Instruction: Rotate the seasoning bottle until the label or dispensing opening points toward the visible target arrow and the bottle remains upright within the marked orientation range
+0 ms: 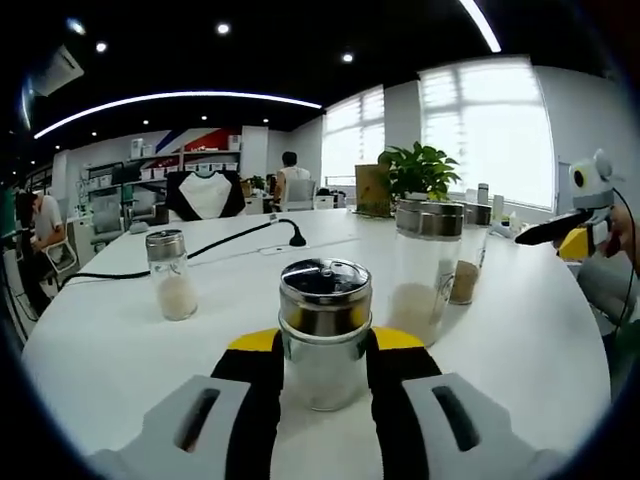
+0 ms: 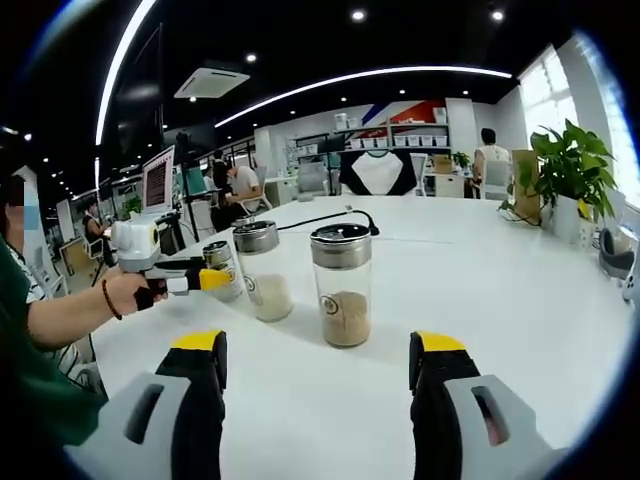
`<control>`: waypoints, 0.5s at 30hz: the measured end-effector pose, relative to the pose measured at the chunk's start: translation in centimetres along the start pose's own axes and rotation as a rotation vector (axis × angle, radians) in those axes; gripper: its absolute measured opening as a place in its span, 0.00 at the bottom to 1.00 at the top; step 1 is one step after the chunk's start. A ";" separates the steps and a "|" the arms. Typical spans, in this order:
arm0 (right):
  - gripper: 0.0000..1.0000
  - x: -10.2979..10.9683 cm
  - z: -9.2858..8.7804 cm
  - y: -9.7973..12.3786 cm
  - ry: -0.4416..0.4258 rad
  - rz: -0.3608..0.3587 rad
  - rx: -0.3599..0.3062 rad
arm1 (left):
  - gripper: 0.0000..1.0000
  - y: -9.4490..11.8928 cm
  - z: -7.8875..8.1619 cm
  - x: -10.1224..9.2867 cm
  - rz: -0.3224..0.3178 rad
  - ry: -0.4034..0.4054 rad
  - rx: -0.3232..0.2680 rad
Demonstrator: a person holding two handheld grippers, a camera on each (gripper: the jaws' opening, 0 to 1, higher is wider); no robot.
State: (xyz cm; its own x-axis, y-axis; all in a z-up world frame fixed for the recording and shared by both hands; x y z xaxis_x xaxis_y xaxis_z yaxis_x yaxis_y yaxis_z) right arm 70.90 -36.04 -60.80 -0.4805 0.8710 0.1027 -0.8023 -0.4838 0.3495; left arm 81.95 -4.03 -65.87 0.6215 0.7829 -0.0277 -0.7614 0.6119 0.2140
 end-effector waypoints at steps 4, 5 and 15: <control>0.75 0.1 0.0 0.0 0.000 0.005 -0.002 | 0.34 -0.1 0.0 0.2 -0.048 -0.015 -0.003; 0.75 0.1 0.1 0.0 -0.003 0.011 -0.007 | 0.34 -0.2 0.0 0.3 -0.063 -0.018 -0.003; 0.75 0.1 0.1 0.1 -0.003 0.010 -0.006 | 0.34 -0.6 0.2 1.3 -0.191 -0.053 0.004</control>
Point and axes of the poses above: the point that each gripper's makers call its tool centre point, and the gripper's own axes: y roughly backward along the fingers, x roughly to its left, z roughly out of its top, the point moved 10 cm from there along y, roughly backward along the fingers
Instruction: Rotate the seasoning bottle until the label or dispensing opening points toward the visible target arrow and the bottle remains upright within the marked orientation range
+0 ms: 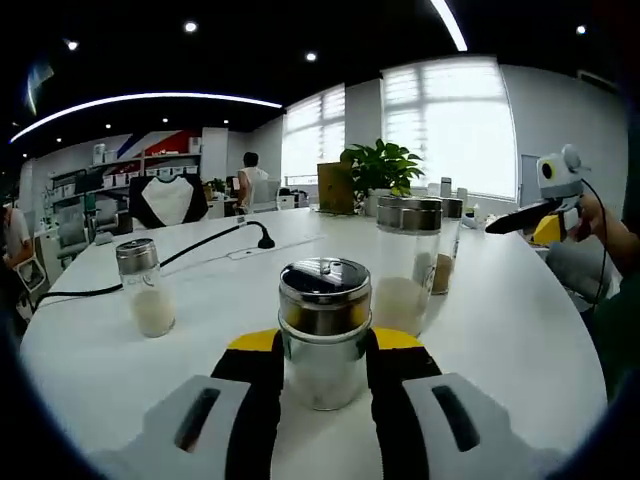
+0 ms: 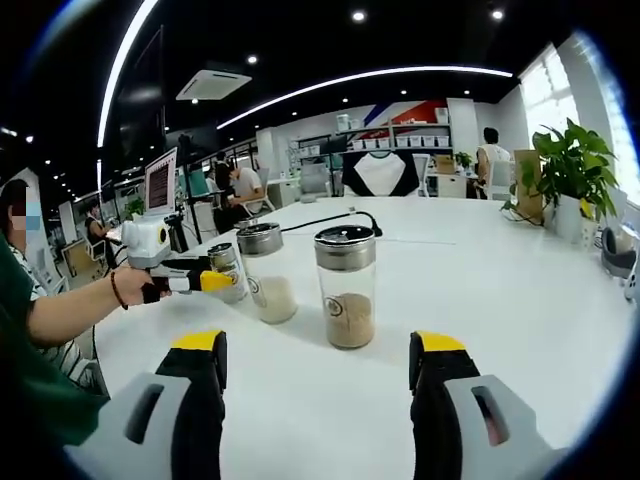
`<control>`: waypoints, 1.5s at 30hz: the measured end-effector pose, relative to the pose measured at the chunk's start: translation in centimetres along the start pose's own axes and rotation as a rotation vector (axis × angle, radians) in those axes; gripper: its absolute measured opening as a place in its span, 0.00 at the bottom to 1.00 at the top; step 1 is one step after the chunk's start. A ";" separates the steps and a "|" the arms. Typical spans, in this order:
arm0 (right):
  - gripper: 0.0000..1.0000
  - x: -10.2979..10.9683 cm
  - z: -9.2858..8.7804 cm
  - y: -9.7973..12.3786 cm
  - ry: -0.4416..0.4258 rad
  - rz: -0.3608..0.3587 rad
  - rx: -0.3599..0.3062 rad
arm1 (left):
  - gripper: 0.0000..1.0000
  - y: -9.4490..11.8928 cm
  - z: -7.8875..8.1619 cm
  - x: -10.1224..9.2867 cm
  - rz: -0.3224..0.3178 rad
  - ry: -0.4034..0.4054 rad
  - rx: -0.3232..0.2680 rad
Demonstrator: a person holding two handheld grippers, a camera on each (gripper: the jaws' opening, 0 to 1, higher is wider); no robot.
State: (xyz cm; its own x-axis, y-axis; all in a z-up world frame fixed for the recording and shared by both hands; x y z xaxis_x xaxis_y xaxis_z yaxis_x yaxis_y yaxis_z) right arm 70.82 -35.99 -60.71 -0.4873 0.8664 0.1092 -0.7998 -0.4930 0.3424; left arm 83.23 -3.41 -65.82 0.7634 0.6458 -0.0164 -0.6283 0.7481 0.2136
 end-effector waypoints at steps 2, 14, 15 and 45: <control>0.75 0.0 0.0 0.0 -0.002 -0.002 0.000 | 0.34 0.0 0.0 0.3 -0.032 -0.006 0.003; 0.76 0.2 0.3 0.1 0.010 0.007 -0.007 | 0.34 -0.2 0.2 1.5 -0.184 -0.052 0.013; 0.76 0.2 0.3 0.1 0.010 0.007 -0.006 | 0.34 -0.2 0.2 1.6 -0.193 -0.053 0.015; 0.76 -0.1 0.3 0.0 0.012 0.000 0.002 | 0.52 0.1 0.3 2.6 -0.169 0.057 0.002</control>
Point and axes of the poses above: the point that each gripper's makers call its tool centre point, and the gripper's own axes: y roughly backward along the fingers, x roughly to its left, z roughly out of its top, the point moved 10 cm from there along y, roughly backward along the fingers
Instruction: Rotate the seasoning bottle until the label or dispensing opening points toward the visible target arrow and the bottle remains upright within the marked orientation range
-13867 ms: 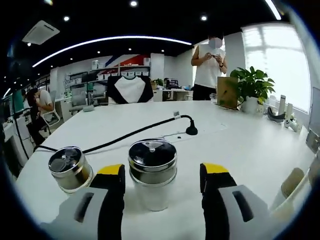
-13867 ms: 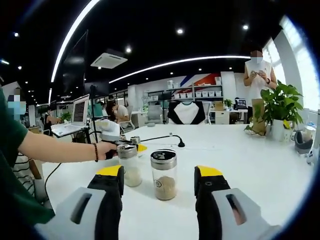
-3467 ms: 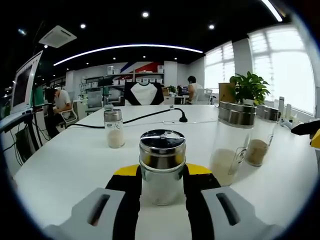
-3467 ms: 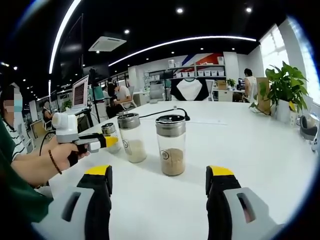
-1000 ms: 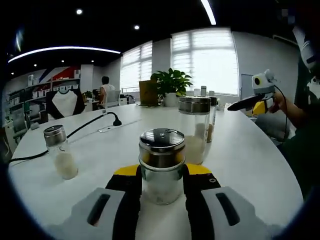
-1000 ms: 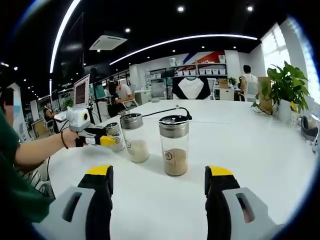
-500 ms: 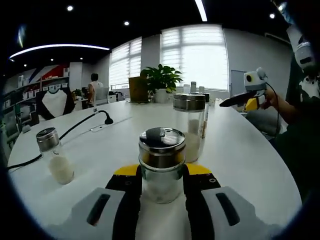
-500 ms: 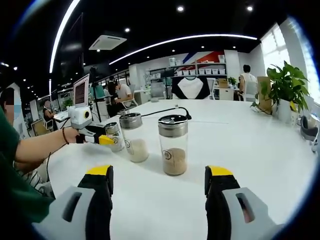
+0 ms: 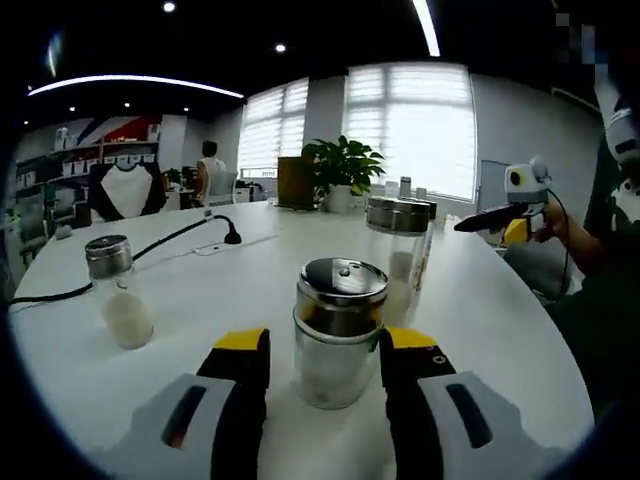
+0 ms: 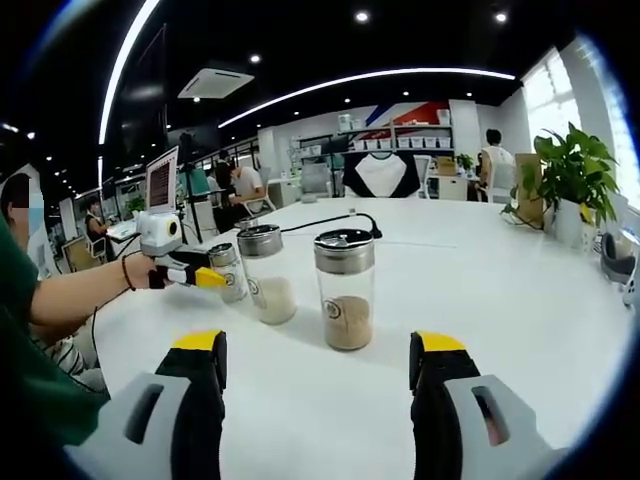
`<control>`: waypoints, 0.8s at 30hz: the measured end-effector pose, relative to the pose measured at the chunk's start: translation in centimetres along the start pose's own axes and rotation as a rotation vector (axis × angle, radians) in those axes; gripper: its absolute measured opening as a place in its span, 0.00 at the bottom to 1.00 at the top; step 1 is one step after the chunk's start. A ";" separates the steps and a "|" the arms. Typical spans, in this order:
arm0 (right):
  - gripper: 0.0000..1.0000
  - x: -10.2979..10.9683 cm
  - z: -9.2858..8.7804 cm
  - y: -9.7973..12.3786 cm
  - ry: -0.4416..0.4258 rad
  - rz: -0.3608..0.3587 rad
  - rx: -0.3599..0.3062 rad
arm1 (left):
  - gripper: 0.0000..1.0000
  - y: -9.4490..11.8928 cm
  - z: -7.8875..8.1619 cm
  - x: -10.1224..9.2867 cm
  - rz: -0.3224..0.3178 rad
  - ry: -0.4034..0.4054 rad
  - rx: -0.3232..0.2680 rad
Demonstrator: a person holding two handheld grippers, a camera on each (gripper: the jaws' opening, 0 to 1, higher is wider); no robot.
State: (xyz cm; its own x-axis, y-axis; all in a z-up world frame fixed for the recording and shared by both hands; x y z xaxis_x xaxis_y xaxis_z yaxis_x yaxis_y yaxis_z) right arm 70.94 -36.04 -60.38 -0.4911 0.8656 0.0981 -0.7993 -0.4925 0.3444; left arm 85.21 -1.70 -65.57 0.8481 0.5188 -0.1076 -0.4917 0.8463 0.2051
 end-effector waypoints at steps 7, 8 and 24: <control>0.76 0.2 0.2 -0.2 0.002 0.013 -0.006 | 0.54 0.4 0.1 -1.4 0.029 -0.011 0.022; 0.76 0.2 0.2 -0.2 0.003 0.014 -0.007 | 0.55 0.4 0.1 -1.7 0.037 -0.012 0.025; 0.75 0.0 0.2 -0.1 0.032 -0.018 -0.001 | 0.73 0.4 -0.3 -4.3 0.420 0.139 -0.047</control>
Point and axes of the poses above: the point that each gripper's makers call its tool centre point, and the gripper's own axes: y roughly backward along the fingers, x roughly to its left, z roughly out of its top, the point moved 10 cm from there along y, roughly backward along the fingers
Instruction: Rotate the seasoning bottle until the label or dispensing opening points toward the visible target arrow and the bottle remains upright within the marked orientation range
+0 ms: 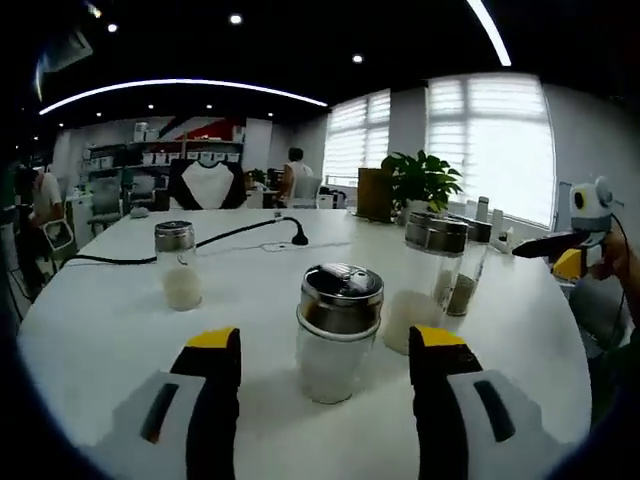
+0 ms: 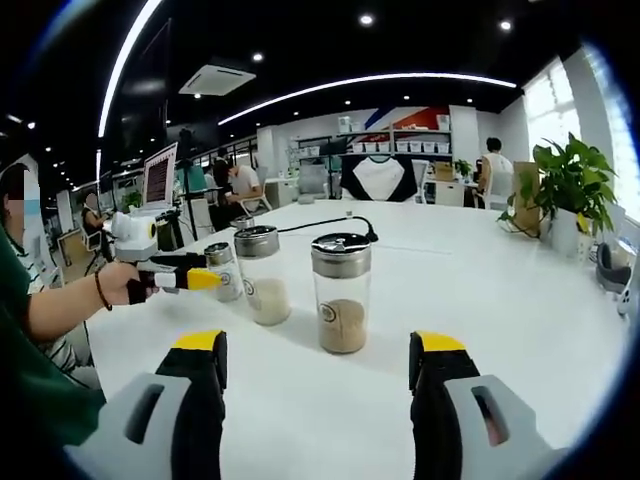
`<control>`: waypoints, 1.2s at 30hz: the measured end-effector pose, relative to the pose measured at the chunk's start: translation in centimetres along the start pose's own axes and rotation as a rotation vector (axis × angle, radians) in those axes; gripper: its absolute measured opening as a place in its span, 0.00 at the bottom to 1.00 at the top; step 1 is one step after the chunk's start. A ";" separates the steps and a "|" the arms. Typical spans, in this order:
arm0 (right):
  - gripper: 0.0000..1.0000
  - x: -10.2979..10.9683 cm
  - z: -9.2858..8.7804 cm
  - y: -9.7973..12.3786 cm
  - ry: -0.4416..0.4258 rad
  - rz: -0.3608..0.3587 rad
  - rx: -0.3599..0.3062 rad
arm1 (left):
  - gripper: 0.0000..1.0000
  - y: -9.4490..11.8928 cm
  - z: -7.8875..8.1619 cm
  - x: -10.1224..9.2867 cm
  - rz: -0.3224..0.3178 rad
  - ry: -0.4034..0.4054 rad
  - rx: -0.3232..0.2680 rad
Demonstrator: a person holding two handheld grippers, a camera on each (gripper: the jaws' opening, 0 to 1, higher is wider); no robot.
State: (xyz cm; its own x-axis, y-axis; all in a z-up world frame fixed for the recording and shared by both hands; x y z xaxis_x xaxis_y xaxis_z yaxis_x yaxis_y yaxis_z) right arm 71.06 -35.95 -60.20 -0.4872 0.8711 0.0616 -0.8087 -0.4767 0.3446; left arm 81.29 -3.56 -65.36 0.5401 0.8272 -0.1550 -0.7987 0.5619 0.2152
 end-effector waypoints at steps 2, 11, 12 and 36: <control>0.75 0.1 0.0 0.0 0.002 0.003 -0.002 | 0.70 0.0 -0.1 -0.9 -0.003 -0.007 -0.004; 0.75 0.0 -0.1 0.1 -0.008 0.002 -0.003 | 0.64 -0.4 -0.2 -2.4 0.169 0.009 -0.028; 0.75 0.0 -0.1 0.1 -0.007 0.001 -0.002 | 0.62 -0.5 -0.2 -2.5 0.181 0.001 -0.027; 0.75 -0.3 -0.4 0.6 -0.014 -0.011 -0.005 | 0.38 -2.4 0.2 -2.6 0.297 -0.031 -0.063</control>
State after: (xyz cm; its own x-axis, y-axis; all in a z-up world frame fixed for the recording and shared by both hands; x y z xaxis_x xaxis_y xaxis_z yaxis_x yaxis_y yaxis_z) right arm 70.59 -36.51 -60.35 -0.4734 0.8780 0.0705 -0.8160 -0.4673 0.3404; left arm 81.79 -7.06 -65.31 0.2881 0.9555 -0.0643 -0.9371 0.2951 0.1864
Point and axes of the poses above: the point that each gripper's makers call its tool centre point, and the gripper's own axes: y roughly backward along the fingers, x roughly to its left, z roughly out of its top, the point moved 10 cm from there along y, roughly backward along the fingers
